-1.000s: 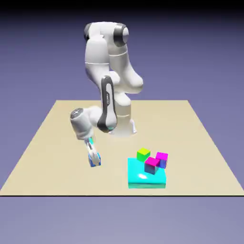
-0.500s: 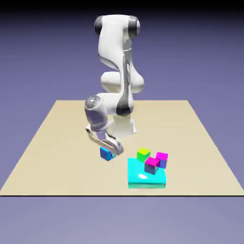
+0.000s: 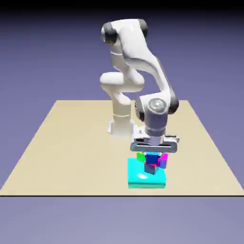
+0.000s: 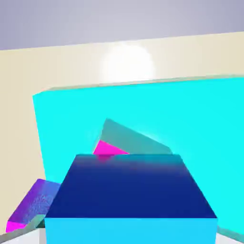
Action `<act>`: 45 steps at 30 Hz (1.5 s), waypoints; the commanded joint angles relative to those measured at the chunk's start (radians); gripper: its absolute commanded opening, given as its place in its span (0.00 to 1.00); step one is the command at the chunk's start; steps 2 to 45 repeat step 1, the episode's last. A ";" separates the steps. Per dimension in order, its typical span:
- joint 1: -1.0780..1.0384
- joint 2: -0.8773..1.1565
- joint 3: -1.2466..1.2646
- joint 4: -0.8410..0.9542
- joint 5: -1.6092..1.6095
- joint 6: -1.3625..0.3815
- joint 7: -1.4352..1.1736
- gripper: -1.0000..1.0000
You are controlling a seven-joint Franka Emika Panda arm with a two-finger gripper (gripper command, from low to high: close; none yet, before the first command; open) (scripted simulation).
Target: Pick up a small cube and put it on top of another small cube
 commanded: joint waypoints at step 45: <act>-0.005 -0.026 0.004 0.019 0.011 -0.043 -0.007 1.00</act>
